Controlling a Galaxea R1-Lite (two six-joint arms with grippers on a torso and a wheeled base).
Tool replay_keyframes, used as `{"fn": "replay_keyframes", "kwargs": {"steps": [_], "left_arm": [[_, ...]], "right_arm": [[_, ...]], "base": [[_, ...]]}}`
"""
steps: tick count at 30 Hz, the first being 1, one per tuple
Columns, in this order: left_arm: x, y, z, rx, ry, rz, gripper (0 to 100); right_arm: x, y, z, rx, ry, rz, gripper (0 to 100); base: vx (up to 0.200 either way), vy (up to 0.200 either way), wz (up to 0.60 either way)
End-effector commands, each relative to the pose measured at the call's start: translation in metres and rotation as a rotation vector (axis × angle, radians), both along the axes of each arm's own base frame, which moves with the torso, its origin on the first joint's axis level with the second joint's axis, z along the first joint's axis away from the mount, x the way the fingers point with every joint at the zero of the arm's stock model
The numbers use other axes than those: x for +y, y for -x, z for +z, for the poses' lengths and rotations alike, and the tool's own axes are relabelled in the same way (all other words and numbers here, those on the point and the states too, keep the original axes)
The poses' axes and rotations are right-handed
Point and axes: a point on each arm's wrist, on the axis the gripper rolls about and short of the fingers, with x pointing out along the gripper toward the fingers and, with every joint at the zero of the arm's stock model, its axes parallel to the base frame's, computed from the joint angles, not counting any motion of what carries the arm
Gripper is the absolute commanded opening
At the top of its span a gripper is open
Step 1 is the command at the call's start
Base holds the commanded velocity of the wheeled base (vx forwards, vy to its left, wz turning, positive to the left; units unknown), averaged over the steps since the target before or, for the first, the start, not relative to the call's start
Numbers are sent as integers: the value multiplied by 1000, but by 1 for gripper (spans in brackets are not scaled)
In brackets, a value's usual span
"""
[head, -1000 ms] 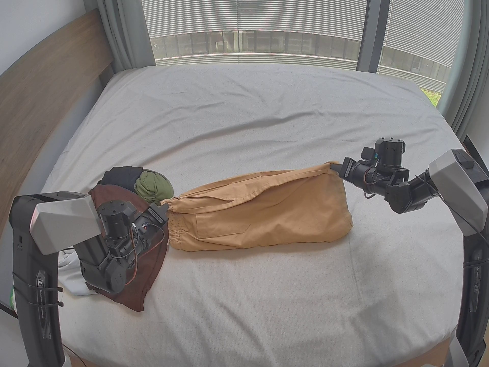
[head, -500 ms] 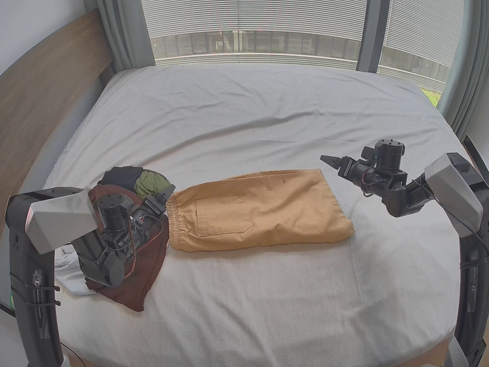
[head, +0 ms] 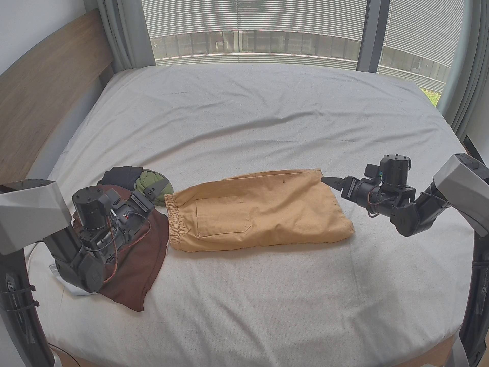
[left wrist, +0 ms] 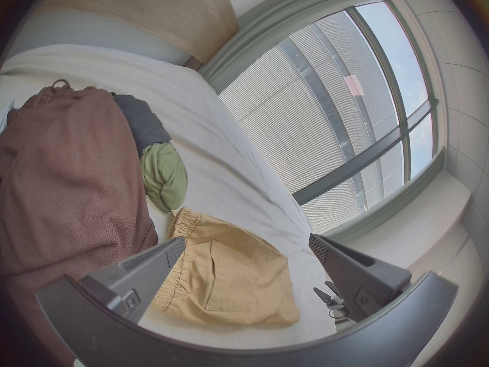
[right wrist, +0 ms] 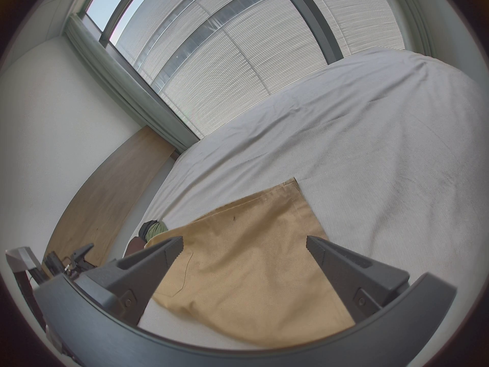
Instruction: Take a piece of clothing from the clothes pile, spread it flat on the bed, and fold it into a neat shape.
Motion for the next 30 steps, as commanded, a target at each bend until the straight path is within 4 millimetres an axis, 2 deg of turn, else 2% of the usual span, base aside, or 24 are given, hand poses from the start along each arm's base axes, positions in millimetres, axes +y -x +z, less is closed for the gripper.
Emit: {"fn": "replay_keyframes", "kwargs": {"steps": [1, 3, 7, 11, 15, 17, 30], "left_arm": [[5, 34, 34, -85, -50, -76, 100], [4, 41, 33, -133, -120, -128, 100], [-2, 47, 29, -135, -156, -149, 100], [-4, 48, 24, -134, -197, -157, 100], [-4, 47, 2, -103, -331, -168, 100], [-4, 46, -2, -96, -350, -161, 100], [-4, 45, -6, -83, -358, -157, 100]], "right_arm": [[-3, 41, 8, -53, 19, 21, 100], [-8, 67, -3, -38, 12, 46, 100], [-17, 89, -18, -1, -1, 64, 100], [-19, 90, -22, 4, -1, 56, 100], [-19, 91, -26, 47, -17, 50, 100], [-17, 91, -30, 66, -24, 51, 100], [-14, 78, -76, 173, -21, 40, 100]], "base": [[0, 0, 0], [0, 0, 0], [0, 0, 0], [0, 0, 0], [0, 0, 0], [0, 0, 0], [0, 0, 0]]}}
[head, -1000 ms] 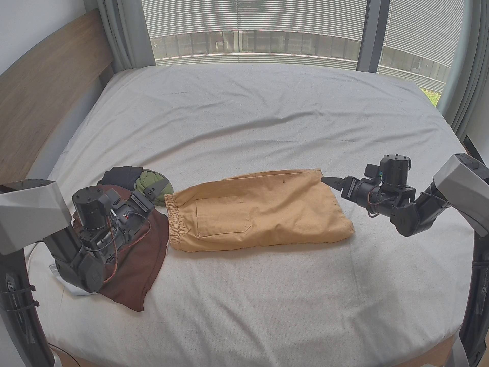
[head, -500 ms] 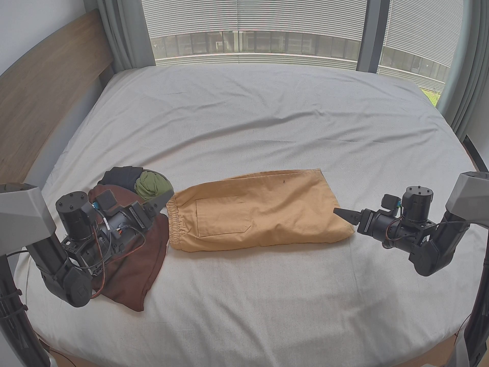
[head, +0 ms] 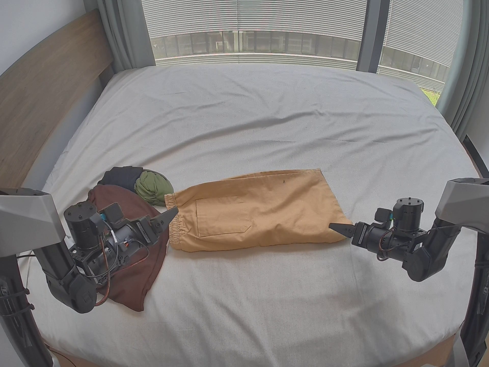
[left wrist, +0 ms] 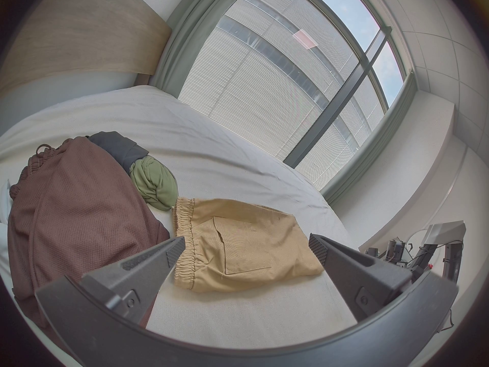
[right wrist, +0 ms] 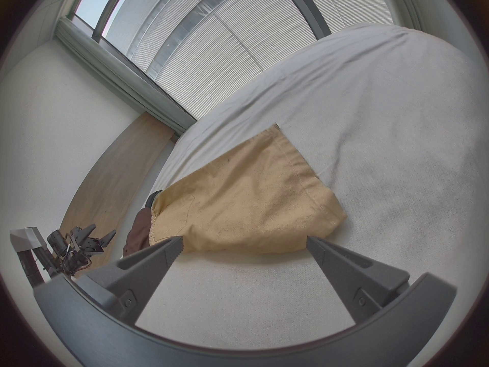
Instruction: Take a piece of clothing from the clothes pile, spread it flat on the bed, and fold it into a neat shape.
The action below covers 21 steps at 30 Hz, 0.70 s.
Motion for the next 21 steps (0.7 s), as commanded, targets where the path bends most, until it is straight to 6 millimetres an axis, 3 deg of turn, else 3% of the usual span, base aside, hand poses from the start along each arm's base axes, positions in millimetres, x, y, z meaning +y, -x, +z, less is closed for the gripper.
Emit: {"fn": "replay_keyframes", "kwargs": {"steps": [1, 10, 21], "left_arm": [[0, -1, -3, 10, -1, 1, 100], [0, -3, -8, 22, -3, 2, 100], [0, -4, -13, 36, -6, 1, 100]], "right_arm": [[2, -6, -26, 62, 6, -17, 100], [9, -18, -54, 110, -10, -33, 100], [20, -26, -57, 108, -51, -28, 100]], "base": [[0, 0, 0], [0, 0, 0], [0, 0, 0]]}}
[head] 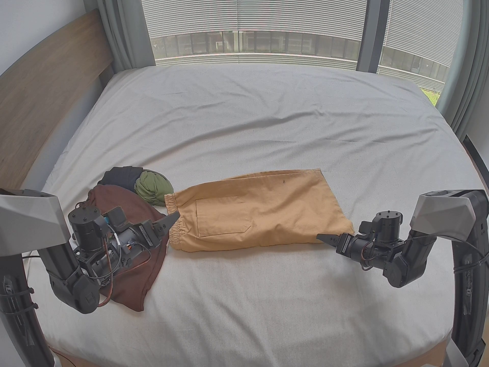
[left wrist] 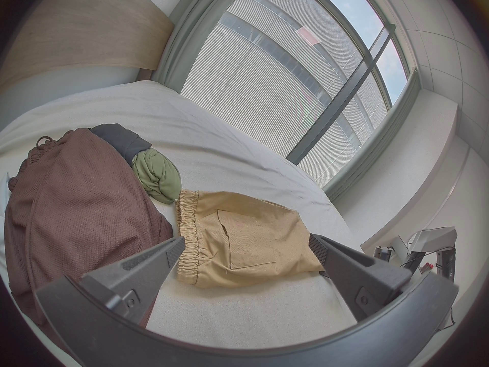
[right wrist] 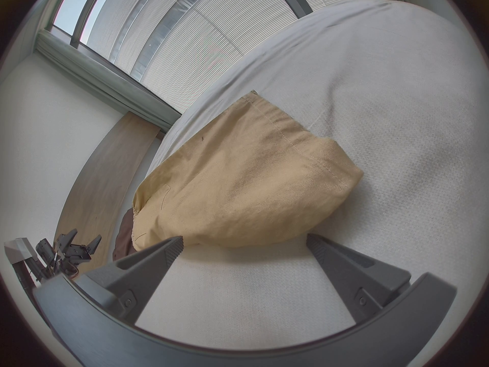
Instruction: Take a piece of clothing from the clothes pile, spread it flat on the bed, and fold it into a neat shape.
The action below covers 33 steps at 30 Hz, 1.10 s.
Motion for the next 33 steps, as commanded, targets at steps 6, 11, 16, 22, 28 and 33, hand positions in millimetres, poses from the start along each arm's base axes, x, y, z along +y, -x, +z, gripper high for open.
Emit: {"fn": "replay_keyframes", "kwargs": {"steps": [6, 11, 16, 22, 28, 33], "left_arm": [[0, 0, -3, 8, -1, 0, 100], [0, -1, -3, 10, 0, 1, 100], [0, -2, -5, 15, -1, 1, 100], [0, -2, -5, 13, -1, 3, 100], [1, -2, -5, 15, -1, 3, 100], [0, -3, -7, 19, -2, 1, 100]], "right_arm": [[9, -9, -13, 11, -17, 10, 100], [21, -17, -16, 4, -60, 16, 100], [32, -28, -14, -25, -115, 0, 100], [44, -39, -29, -78, -113, -27, 100], [49, -44, -29, -140, -140, -28, 100], [52, -45, -25, -159, -182, -32, 100]], "base": [[0, 0, 0], [0, 0, 0], [0, 0, 0], [0, 0, 0], [0, 0, 0], [0, 0, 0]]}}
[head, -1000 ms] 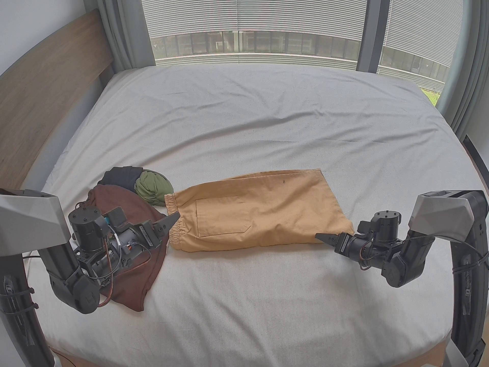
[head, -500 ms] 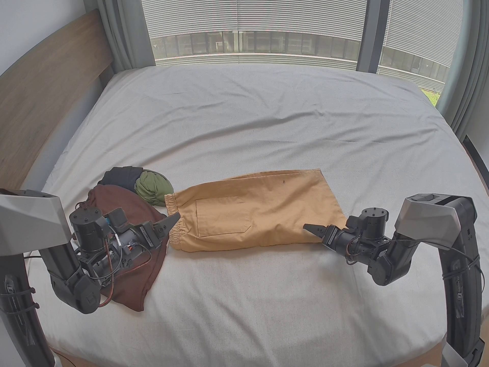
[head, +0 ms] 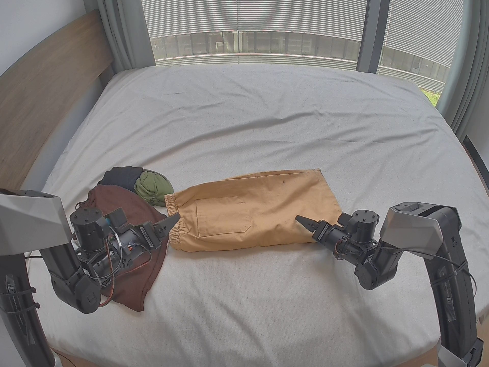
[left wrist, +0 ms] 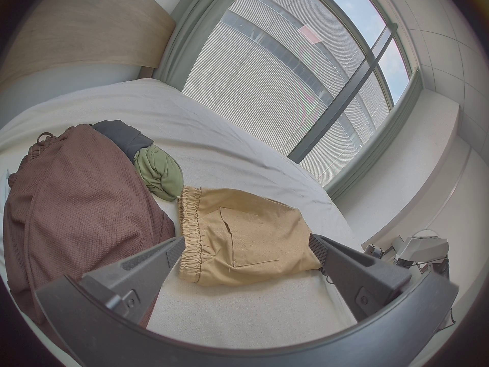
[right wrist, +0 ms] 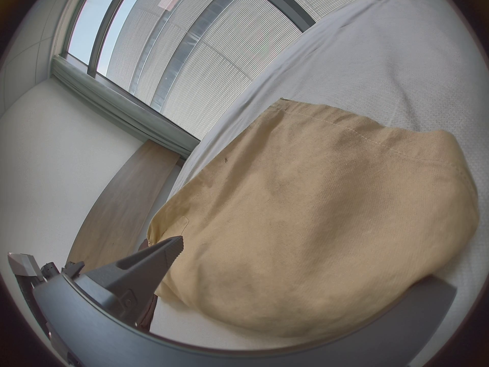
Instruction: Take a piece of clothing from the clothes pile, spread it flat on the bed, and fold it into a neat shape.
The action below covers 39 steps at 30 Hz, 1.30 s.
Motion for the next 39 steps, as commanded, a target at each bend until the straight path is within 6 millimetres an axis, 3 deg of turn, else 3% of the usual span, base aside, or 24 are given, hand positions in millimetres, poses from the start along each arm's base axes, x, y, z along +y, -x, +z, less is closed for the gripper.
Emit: {"fn": "replay_keyframes", "kwargs": {"steps": [1, 10, 11, 20, 26, 34, 39], "left_arm": [[0, -1, -3, 9, -2, -1, 100], [0, -1, -4, 12, -2, -3, 100], [-1, -1, -5, 15, -3, -3, 100], [-1, -1, -7, 21, -2, -6, 100], [-1, -1, -7, 23, 1, -5, 100], [-1, -3, -10, 28, 1, 0, 100], [-1, -4, -12, 33, 0, 0, 100]], "right_arm": [[3, 0, -5, 4, -10, 6, 100], [5, 1, -11, 0, -7, -5, 100], [5, 1, -11, -1, -8, -6, 0], [7, 2, -7, -35, -17, -5, 0], [5, 13, 8, -43, -3, -12, 0], [-11, 48, 32, 16, 43, -21, 0], [-21, 73, 35, 62, 118, -40, 0]], "base": [[0, 0, 0], [0, 0, 0], [0, 0, 0], [0, 0, 0], [0, 0, 0], [0, 0, 0], [0, 0, 0]]}}
